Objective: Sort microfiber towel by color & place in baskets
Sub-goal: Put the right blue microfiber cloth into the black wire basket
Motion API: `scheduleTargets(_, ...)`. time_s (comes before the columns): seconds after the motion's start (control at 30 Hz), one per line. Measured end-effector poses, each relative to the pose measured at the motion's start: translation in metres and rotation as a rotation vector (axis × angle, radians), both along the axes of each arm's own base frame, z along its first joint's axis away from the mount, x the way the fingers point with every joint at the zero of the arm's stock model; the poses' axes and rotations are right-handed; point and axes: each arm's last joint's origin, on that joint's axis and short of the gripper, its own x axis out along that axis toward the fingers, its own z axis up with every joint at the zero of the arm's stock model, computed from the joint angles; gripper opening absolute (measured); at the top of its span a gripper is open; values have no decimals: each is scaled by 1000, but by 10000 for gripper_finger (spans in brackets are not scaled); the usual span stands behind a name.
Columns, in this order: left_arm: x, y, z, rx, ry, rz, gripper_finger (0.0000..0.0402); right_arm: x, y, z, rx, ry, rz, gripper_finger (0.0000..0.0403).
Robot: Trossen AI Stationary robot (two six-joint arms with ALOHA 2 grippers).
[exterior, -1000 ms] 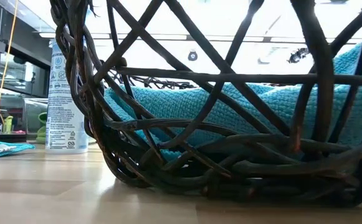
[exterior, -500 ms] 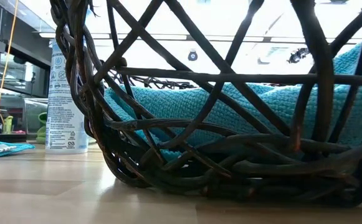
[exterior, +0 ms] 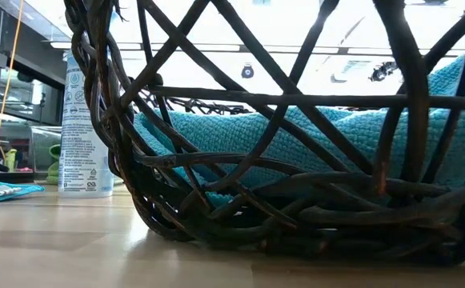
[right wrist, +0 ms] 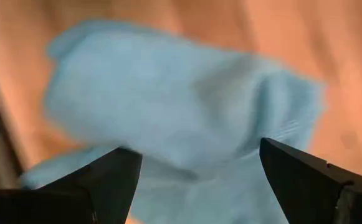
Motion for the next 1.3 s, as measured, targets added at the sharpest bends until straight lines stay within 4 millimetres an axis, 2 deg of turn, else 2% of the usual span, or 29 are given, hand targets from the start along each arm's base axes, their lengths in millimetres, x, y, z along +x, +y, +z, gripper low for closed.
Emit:
scheduleTargets(0.13, -7, -9, 3, -45, -19, 20, 238, -1, -7, -8, -102, -10, -18, 318)
scheduleTargets(0.23, -20, -15, 9, -80, -54, -2, 238, 2, -4, -20, -90, -2, 10, 293)
scheduleTargets(0.33, -39, -20, 22, -84, -132, -52, 238, 6, 3, -28, -52, 28, 29, 223)
scheduleTargets(0.43, -62, -22, 36, -29, -233, -106, 238, 11, 12, -19, 13, 67, 45, 102)
scheduleTargets(0.47, -68, -22, 40, -10, -265, -113, 238, 12, 15, -11, 45, 70, 62, 56)
scheduleTargets(0.5, -74, -22, 44, 13, -292, -113, 238, 13, 17, -1, 67, 78, 82, 29)
scheduleTargets(0.6, -91, -18, 52, 71, -348, -97, 238, 12, 18, 41, 85, 99, 114, 24)
scheduleTargets(0.73, -105, -12, 56, 122, -369, -58, 238, 7, 4, 121, 2, 10, 79, 7)
scheduleTargets(0.87, -111, -9, 56, 160, -366, -47, 238, 9, -18, 203, -101, -320, -79, 7)
scheduleTargets(0.93, -113, -8, 55, 167, -348, -49, 238, 12, -26, 236, -159, -538, -143, 4)
scheduleTargets(1.0, -112, -9, 52, 177, -321, -53, 238, 19, -29, 260, -187, -717, -160, 4)
scheduleTargets(1.07, -112, -9, 49, 184, -296, -57, 238, 30, -31, 271, -206, -822, -140, 3)
scheduleTargets(1.13, -112, -9, 48, 183, -279, -58, 238, 45, -31, 271, -208, -879, -112, 2)
scheduleTargets(1.2, -112, -9, 46, 178, -263, -59, 238, 65, -26, 259, -194, -889, -71, 2)
scheduleTargets(1.3, -112, -9, 43, 160, -238, -59, 238, 98, -16, 221, -145, -855, -14, 2)
